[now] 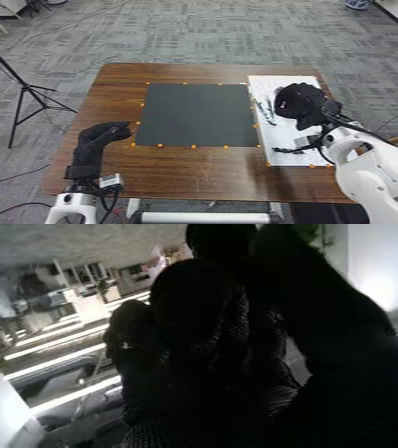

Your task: Arrange flowers

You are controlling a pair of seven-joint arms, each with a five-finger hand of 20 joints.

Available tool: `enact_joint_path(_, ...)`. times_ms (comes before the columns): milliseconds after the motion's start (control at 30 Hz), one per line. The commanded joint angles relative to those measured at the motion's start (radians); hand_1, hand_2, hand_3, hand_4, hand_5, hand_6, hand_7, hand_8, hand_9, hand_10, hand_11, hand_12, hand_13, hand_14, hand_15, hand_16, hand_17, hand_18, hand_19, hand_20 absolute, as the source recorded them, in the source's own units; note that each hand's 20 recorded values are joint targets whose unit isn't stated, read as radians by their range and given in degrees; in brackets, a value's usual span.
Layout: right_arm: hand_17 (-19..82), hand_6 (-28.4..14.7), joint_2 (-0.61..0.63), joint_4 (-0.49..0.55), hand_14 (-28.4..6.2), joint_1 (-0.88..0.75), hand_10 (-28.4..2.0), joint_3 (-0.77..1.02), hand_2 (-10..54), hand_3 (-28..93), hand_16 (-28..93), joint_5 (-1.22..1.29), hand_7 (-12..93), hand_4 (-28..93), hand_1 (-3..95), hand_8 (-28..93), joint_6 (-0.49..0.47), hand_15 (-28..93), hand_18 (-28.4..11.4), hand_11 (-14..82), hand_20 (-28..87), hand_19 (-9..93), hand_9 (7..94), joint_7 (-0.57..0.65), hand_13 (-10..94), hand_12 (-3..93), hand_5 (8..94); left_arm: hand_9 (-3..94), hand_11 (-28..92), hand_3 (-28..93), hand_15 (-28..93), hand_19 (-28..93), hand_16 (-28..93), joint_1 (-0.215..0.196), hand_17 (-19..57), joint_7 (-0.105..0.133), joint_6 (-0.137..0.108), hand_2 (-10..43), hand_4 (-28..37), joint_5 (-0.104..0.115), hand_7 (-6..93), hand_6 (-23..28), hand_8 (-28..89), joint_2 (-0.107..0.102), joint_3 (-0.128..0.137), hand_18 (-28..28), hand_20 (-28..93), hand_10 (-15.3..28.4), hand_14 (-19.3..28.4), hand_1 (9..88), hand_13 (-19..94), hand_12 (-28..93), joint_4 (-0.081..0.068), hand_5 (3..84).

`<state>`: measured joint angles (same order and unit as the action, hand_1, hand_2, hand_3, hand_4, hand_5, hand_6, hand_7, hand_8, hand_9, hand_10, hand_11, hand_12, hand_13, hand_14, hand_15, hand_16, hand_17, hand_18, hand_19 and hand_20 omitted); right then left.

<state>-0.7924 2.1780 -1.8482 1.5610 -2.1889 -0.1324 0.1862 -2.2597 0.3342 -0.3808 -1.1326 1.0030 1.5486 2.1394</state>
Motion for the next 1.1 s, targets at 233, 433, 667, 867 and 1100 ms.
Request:
enact_joint_path(233, 58, -4.9, 0.044, -0.086, -4.3, -0.122, -13.8, 0.009, -9.5, 63, 38, -0.083, 19, -8, 41.2, -2, -0.147, 55, -13.4, 17.9, 54, 93, 67.7, 0.011, 85, 26.3, 58.9, 59.2, 28, 70, 39, 31, 1, -0.001, 4.0, -0.011, 0.01, -3.6, -18.1, -0.013, 21.7, 2.4, -8, 0.014, -0.002, 16.8, 30, 14.6, 18.3, 29.8, 49, 16, 0.008, 58.3)
enact_joint_path(433, 58, -4.7, 0.076, -0.118, -4.1, -0.152, -13.5, 0.0, -9.5, 63, 38, -0.132, 20, -10, 40.7, -2, -0.153, 56, -13.5, 17.8, 54, 93, 66.6, -0.005, 85, 26.7, 58.5, 59.3, 28, 70, 39, 31, 1, -0.007, 3.9, -0.012, 0.009, -3.8, -18.2, -0.017, 21.7, 2.3, -8, 0.021, 0.001, 16.8, 30, 14.6, 18.4, 29.9, 49, 16, 0.01, 58.2)
enact_joint_path(667, 57, -3.9, 0.085, -0.135, -4.0, -0.212, -13.3, -0.024, -9.5, 64, 39, -0.194, 24, -12, 42.0, -2, -0.101, 58, -13.6, 20.1, 55, 93, 63.4, -0.023, 83, 28.4, 54.7, 59.2, 28, 70, 39, 31, 1, -0.016, 4.0, -0.009, 0.009, -3.9, -18.1, -0.014, 21.8, 2.3, -8, 0.028, 0.004, 16.9, 30, 14.6, 18.4, 30.0, 49, 16, 0.01, 58.2)
enact_joint_path(867, 59, -2.0, 0.09, -0.16, -3.8, -0.211, -11.8, -0.115, -9.5, 58, 38, -0.184, 37, -14, 51.8, 13, 0.021, 64, -13.2, 31.3, 59, 93, 67.7, 0.009, 83, 46.1, 56.4, 59.2, 28, 70, 39, 31, 1, -0.001, 4.0, -0.01, 0.019, -4.0, -18.0, -0.016, 21.7, 2.3, -8, 0.02, -0.004, 16.9, 30, 14.6, 18.5, 30.2, 49, 16, 0.004, 58.3)
enact_joint_path(1100, 64, 0.9, 0.069, -0.166, -2.4, -0.182, -8.0, -0.152, -9.5, -28, 39, -0.124, 42, 44, 90.1, 29, 0.033, 62, -11.7, 33.9, 60, 93, 81.1, 0.038, 88, 57.2, 65.1, 59.2, 28, 70, 39, 31, 1, 0.0, 4.0, -0.01, 0.016, -4.1, -18.0, -0.015, 21.8, 2.2, -8, 0.02, 0.002, 16.9, 30, 14.7, 18.4, 30.3, 49, 16, 0.006, 58.4)
